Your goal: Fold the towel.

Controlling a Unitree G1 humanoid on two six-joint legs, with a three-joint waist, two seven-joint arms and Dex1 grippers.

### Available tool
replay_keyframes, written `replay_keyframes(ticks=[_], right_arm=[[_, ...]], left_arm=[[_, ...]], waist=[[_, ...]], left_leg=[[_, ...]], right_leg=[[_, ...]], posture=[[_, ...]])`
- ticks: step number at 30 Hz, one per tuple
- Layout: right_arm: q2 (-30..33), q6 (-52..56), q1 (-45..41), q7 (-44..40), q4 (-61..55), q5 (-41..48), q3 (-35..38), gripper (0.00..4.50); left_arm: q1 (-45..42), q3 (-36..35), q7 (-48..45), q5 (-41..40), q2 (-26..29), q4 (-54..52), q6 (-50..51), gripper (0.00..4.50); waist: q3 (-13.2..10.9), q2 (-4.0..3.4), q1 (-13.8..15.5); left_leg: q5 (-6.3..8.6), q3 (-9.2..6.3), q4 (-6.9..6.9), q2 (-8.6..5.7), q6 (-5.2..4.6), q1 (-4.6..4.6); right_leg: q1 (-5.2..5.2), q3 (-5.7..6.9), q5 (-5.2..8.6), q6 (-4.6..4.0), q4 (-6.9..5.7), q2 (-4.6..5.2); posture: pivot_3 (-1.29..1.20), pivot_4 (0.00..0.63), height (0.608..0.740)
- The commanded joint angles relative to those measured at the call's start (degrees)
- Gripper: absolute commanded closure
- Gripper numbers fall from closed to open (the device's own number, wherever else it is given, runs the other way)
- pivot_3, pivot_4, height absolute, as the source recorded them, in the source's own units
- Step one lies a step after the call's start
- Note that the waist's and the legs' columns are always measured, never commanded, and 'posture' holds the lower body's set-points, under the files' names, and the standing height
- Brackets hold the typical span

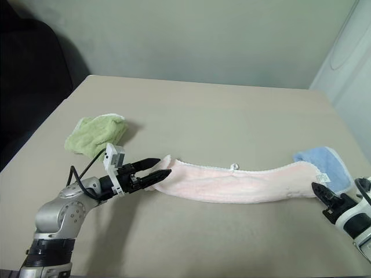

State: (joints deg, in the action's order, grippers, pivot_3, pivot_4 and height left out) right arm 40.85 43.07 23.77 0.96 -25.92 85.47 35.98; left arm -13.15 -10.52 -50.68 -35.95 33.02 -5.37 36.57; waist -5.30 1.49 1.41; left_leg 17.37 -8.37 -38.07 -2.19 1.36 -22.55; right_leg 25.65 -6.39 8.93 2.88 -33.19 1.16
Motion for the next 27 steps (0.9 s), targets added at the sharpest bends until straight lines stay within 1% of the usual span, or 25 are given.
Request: replay_keyframes(ticks=[1, 4, 9, 13, 15, 16, 17, 24, 27], right_arm=[[-1.1, 0.4, -0.8, -0.3, 0.7, -1.6, -1.0, 4.46], [-2.6, 0.8, -1.1, 0.8, 2.5, -3.0, -2.1, 4.46], [-5.3, 1.1, -0.1, 2.7, 6.1, -2.6, -0.4, 4.46], [-6.6, 0.9, 0.0, 3.1, 8.1, -4.0, -0.2, 4.46], [-7.0, 0.9, -0.2, 3.2, 8.3, -3.8, 0.0, 4.02], [-7.3, 0.8, -0.3, 3.0, 8.3, -3.3, 0.3, 3.90], [-7.4, 0.7, -0.3, 2.8, 8.2, -3.1, 0.5, 3.68], [-8.1, 0.7, 0.8, 2.0, 6.7, 1.2, 4.6, 1.33], [-9.0, 0.1, 2.0, 3.3, 5.9, 3.0, 6.4, 1.33]], left_arm=[[-0.6, -0.3, 0.1, -0.1, -0.1, -1.0, -1.3, 0.00], [-0.5, -0.3, 0.2, -0.1, -0.3, -1.0, -1.4, 0.00], [-0.2, -0.4, 0.5, -0.2, -0.5, -1.5, -1.5, 0.00], [0.1, -0.4, 0.7, -0.3, -0.8, -1.8, -1.5, 0.00], [0.1, -0.4, 0.8, -0.4, -0.8, -1.9, -1.4, 0.00], [0.1, -0.4, 0.9, -0.5, -0.8, -1.9, -1.4, 0.00], [0.2, -0.4, 0.9, -0.5, -0.8, -2.0, -1.3, 0.00], [1.1, -0.6, 1.3, -1.0, -0.7, -3.0, -0.8, 0.00], [2.2, -1.0, 1.8, -1.6, -0.7, -4.3, -0.2, 0.00]], waist=[[0.0, 0.00, 0.0], [0.0, 0.01, 0.0], [0.0, 0.00, 0.0], [0.0, -0.04, 0.0], [0.0, -0.04, 0.0], [0.0, -0.05, 0.0], [0.0, -0.06, 0.0], [0.0, -0.08, 0.0], [0.0, -0.08, 0.0]], left_leg=[[0.00, 0.00, -0.01, 0.00, -0.01, 0.01], [-0.01, 0.02, -0.01, 0.00, -0.02, 0.06], [-0.01, 0.00, -0.01, 0.00, -0.02, 0.07], [-0.01, 0.01, -0.01, 0.00, -0.02, 0.07], [-0.01, 0.01, -0.01, 0.00, -0.01, 0.07], [0.00, 0.01, -0.01, 0.00, -0.01, 0.07], [0.00, 0.00, -0.01, 0.00, -0.01, 0.07], [0.00, 0.00, -0.01, 0.00, -0.01, 0.05], [0.00, 0.00, 0.01, 0.00, -0.01, 0.05]], right_leg=[[0.00, 0.00, 0.00, 0.00, 0.00, 0.00], [-0.06, 0.00, 0.00, 0.00, 0.00, 0.00], [-0.08, 0.00, 0.00, 0.00, 0.00, 0.00], [-0.07, -0.01, 0.00, 0.01, 0.00, 0.00], [-0.06, -0.01, 0.01, 0.02, 0.00, 0.00], [-0.06, -0.01, 0.01, 0.02, 0.00, 0.00], [-0.06, -0.01, 0.01, 0.02, 0.00, 0.00], [-0.05, -0.01, 0.01, 0.02, 0.00, 0.00], [-0.05, -0.01, 0.01, 0.03, 0.00, 0.00]], posture=[[0.00, 0.150, 0.740], [0.00, 0.150, 0.740], [0.00, 0.150, 0.740], [0.00, 0.150, 0.740], [0.00, 0.150, 0.740], [0.00, 0.150, 0.740], [0.00, 0.150, 0.740], [0.00, 0.150, 0.740], [0.00, 0.150, 0.740]])
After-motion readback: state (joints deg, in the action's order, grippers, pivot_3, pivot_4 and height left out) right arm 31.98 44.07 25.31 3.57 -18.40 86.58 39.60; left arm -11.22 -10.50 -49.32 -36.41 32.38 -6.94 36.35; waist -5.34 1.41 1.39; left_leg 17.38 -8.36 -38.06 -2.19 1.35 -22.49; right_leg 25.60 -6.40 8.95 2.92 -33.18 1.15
